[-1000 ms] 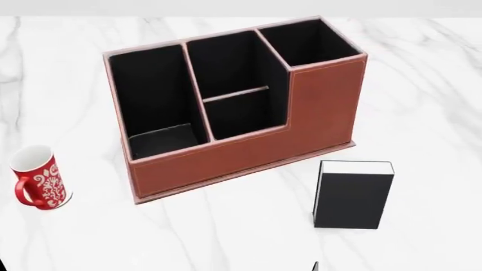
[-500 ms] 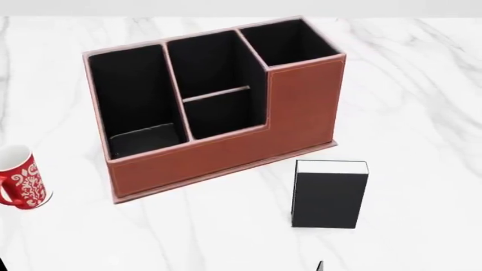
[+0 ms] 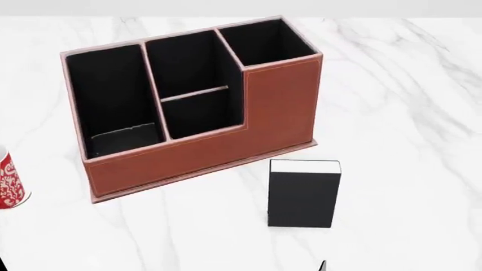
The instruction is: Pick up the book and place it in the back compartment of the caddy.
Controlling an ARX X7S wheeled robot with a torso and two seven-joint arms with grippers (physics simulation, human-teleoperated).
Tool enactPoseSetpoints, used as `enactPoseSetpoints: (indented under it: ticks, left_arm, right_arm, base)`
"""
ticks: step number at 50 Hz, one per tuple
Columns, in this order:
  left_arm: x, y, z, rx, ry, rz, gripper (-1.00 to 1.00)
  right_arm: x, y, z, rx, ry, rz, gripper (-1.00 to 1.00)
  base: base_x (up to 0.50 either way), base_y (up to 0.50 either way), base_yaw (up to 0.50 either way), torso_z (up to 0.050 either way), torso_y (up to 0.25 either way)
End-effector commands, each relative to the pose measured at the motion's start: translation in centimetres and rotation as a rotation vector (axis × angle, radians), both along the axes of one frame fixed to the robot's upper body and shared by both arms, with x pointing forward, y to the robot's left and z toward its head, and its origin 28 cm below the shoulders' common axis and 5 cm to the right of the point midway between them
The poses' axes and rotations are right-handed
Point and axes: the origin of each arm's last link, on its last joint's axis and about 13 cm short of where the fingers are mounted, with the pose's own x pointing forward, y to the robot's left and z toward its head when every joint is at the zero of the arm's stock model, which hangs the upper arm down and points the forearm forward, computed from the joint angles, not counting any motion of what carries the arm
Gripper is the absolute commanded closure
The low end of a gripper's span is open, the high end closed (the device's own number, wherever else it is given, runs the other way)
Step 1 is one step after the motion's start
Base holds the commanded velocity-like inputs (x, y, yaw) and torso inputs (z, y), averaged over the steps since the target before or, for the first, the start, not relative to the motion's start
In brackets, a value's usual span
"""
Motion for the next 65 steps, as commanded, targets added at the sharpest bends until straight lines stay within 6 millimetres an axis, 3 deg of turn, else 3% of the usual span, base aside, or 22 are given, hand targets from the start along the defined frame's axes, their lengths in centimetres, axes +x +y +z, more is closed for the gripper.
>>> enactPoseSetpoints:
  ticks: [1, 65]
  left_arm:
    - [-0.01, 0.03, 0.01, -0.001, -0.001, 0.000, -1.00]
    - [-0.09, 0.08, 0.10, -0.004, -0.006, 0.003, -1.00]
  right_arm:
    - [0.00, 0.00, -0.01, 0.001, 0.000, -0.002, -1.00]
    - [-0.83, -0.38, 0.67, -0.020, -0.056, -0.050, -1.00]
  base:
    - [0.00, -0.14, 0.00, 0.000, 0.000]
    - [0.00, -0.10, 0.00, 0.000, 0.000]
